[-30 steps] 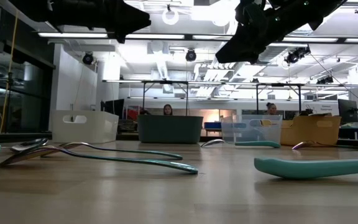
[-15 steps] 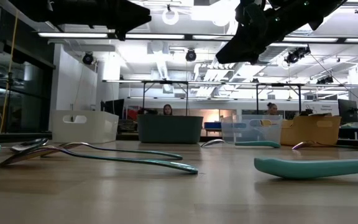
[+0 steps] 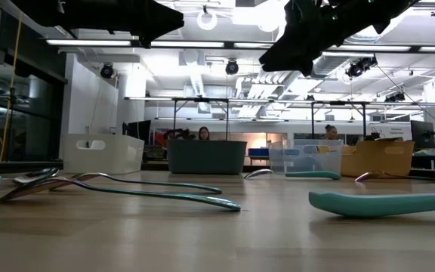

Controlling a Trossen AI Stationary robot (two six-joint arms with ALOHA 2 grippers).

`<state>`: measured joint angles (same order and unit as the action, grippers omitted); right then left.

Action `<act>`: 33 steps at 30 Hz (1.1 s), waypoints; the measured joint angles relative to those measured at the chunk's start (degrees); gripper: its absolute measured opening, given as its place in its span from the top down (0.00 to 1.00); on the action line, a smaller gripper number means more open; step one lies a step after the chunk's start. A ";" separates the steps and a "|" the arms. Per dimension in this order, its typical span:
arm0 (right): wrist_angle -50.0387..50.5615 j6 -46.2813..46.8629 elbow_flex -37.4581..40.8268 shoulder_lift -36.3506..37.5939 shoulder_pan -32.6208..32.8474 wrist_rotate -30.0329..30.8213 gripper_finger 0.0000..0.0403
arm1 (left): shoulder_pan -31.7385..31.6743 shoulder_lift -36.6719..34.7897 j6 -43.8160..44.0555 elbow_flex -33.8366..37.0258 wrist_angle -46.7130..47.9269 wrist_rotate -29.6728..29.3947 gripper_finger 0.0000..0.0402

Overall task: Sort silverware by color (type)
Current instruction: Put the light blue spoon into the transparent bin

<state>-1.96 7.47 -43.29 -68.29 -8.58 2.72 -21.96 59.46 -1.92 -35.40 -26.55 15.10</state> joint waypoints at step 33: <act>0.59 6.12 -0.04 0.00 0.02 -0.11 0.66 | 0.00 0.00 0.23 0.00 0.11 -0.38 0.72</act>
<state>-1.37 13.59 -43.33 -68.29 -8.56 2.61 -21.96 59.46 -1.69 -35.40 -26.44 14.72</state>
